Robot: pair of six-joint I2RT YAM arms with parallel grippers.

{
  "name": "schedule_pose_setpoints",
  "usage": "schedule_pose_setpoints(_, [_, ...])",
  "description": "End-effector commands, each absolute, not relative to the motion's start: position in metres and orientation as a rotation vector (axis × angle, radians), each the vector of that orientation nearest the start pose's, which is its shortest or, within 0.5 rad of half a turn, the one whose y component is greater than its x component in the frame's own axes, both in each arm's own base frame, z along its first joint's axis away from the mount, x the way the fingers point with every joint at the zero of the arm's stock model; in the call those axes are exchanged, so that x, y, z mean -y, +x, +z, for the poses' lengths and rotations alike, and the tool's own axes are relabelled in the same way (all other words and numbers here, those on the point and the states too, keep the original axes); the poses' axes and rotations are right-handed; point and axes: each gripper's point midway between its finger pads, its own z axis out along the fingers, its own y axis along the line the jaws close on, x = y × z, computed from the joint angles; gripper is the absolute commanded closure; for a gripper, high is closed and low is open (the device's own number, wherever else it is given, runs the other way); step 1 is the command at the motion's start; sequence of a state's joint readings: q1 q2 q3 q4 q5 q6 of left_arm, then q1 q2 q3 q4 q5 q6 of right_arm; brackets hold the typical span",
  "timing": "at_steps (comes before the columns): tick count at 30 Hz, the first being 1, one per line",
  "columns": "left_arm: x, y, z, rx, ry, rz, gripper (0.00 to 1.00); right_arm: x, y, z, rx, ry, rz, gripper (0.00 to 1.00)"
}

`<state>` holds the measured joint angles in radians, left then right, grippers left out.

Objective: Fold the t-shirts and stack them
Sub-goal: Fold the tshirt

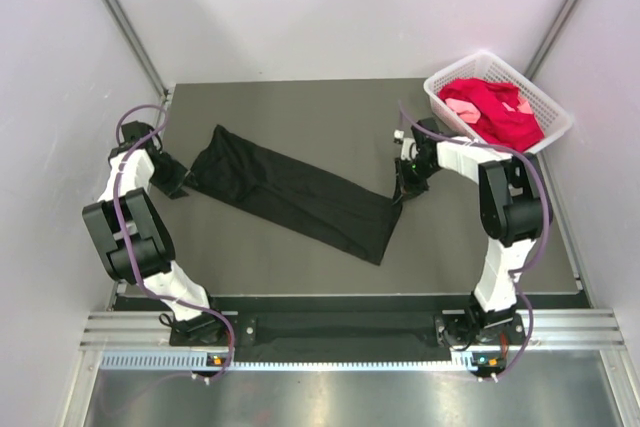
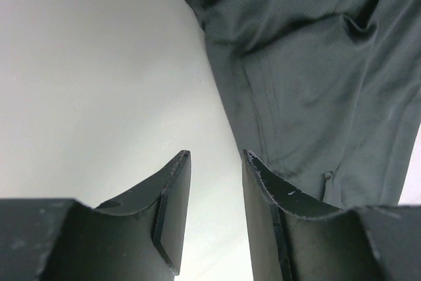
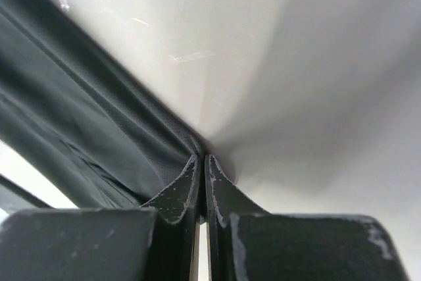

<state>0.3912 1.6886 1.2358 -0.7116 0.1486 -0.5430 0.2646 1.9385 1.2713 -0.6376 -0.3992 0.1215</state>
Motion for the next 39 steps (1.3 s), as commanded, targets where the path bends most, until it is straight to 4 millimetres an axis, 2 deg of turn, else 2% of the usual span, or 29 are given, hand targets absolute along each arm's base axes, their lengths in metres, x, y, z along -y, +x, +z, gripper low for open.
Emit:
schedule_pose_setpoints(1, [-0.097, 0.350, 0.099, -2.436, -1.146, -0.224, 0.58, -0.128, 0.336, 0.014, -2.888, -0.166, 0.440, 1.00])
schedule_pose_setpoints(5, [-0.097, 0.348, 0.096, -2.441, -1.141, -0.225, 0.56, -0.109, 0.321, 0.017, -2.896, -0.068, 0.361, 1.00])
schedule_pose_setpoints(8, [-0.097, 0.352, 0.093, -2.440, -1.139, -0.238, 0.55, -0.102, 0.297, 0.017, -2.914, 0.002, 0.339, 1.00])
schedule_pose_setpoints(9, [-0.094, 0.355, 0.090, -2.446, -1.139, -0.264, 0.54, -0.102, 0.292, 0.024, -2.897, 0.052, 0.350, 1.00])
schedule_pose_setpoints(10, [-0.093, 0.357, 0.089, -2.443, -1.137, -0.282, 0.54, -0.100, 0.272, 0.016, -2.938, 0.085, 0.350, 1.00])
schedule_pose_setpoints(11, [-0.092, 0.362, 0.089, -2.431, -1.133, -0.299, 0.53, -0.099, 0.262, 0.015, -2.947, 0.124, 0.358, 1.00])
schedule_pose_setpoints(12, [-0.089, 0.363, 0.087, -2.431, -1.142, -0.323, 0.53, -0.104, 0.253, 0.023, -2.928, 0.170, 0.412, 1.00])
schedule_pose_setpoints(13, [-0.087, 0.365, 0.085, -2.425, -1.142, -0.347, 0.52, -0.104, 0.231, 0.015, -2.966, 0.198, 0.431, 1.00])
schedule_pose_setpoints(15, [-0.078, 0.367, 0.085, -2.418, -1.136, -0.415, 0.51, -0.108, 0.210, 0.021, -2.952, 0.235, 0.495, 1.00])
schedule_pose_setpoints(17, [-0.070, 0.368, 0.079, -2.410, -1.121, -0.475, 0.50, -0.110, 0.205, 0.030, -2.926, 0.220, 0.508, 1.00])
schedule_pose_setpoints(20, [-0.055, 0.367, 0.073, -2.411, -1.108, -0.574, 0.50, -0.108, 0.221, 0.059, -2.829, 0.136, 0.496, 0.96])
schedule_pose_setpoints(21, [-0.053, 0.373, 0.071, -2.393, -1.086, -0.606, 0.49, -0.107, 0.239, 0.077, -2.761, 0.077, 0.470, 0.86])
schedule_pose_setpoints(23, [-0.043, 0.376, 0.070, -2.381, -1.072, -0.691, 0.49, -0.107, 0.263, 0.096, -2.684, 0.020, 0.447, 0.75])
schedule_pose_setpoints(24, [-0.039, 0.379, 0.069, -2.376, -1.069, -0.718, 0.49, -0.111, 0.284, 0.112, -2.618, -0.031, 0.446, 0.65])
schedule_pose_setpoints(26, [-0.034, 0.392, 0.072, -2.346, -1.032, -0.752, 0.49, -0.126, 0.319, 0.132, -2.497, -0.105, 0.512, 0.61])
schedule_pose_setpoints(27, [-0.032, 0.395, 0.069, -2.348, -1.027, -0.760, 0.49, -0.140, 0.340, 0.142, -2.457, -0.153, 0.572, 0.55])
schedule_pose_setpoints(28, [-0.033, 0.400, 0.071, -2.337, -1.021, -0.758, 0.49, -0.154, 0.358, 0.153, -2.388, -0.194, 0.601, 0.53])
schedule_pose_setpoints(29, [-0.034, 0.402, 0.070, -2.329, -1.038, -0.753, 0.48, -0.167, 0.371, 0.144, -2.400, -0.222, 0.640, 0.52])
schedule_pose_setpoints(30, [-0.035, 0.403, 0.066, -2.333, -1.053, -0.747, 0.48, -0.180, 0.392, 0.165, -2.331, -0.257, 0.660, 0.52])
schedule_pose_setpoints(31, [-0.037, 0.404, 0.066, -2.331, -1.064, -0.740, 0.48, -0.195, 0.402, 0.169, -2.306, -0.295, 0.682, 0.52])
schedule_pose_setpoints(32, [-0.037, 0.407, 0.065, -2.322, -1.073, -0.743, 0.47, -0.208, 0.414, 0.154, -2.325, -0.317, 0.706, 0.52])
schedule_pose_setpoints(33, [-0.036, 0.407, 0.062, -2.325, -1.082, -0.748, 0.46, -0.223, 0.434, 0.174, -2.264, -0.342, 0.728, 0.52])
schedule_pose_setpoints(34, [-0.036, 0.408, 0.060, -2.322, -1.093, -0.754, 0.46, -0.239, 0.440, 0.174, -2.256, -0.371, 0.747, 0.52])
schedule_pose_setpoints(35, [-0.035, 0.409, 0.056, -2.322, -1.120, -0.761, 0.46, -0.252, 0.450, 0.156, -2.282, -0.381, 0.767, 0.52])
schedule_pose_setpoints(36, [-0.035, 0.410, 0.055, -2.316, -1.127, -0.763, 0.46, -0.266, 0.465, 0.173, -2.223, -0.403, 0.787, 0.52])
schedule_pose_setpoints(37, [-0.033, 0.411, 0.053, -2.314, -1.135, -0.768, 0.46, -0.284, 0.466, 0.172, -2.208, -0.435, 0.815, 0.52])
schedule_pose_setpoints(38, [-0.033, 0.414, 0.053, -2.296, -1.144, -0.774, 0.46, -0.297, 0.472, 0.156, -2.220, -0.447, 0.831, 0.52])
schedule_pose_setpoints(39, [-0.032, 0.415, 0.054, -2.289, -1.140, -0.774, 0.46, -0.311, 0.484, 0.169, -2.158, -0.466, 0.860, 0.52])
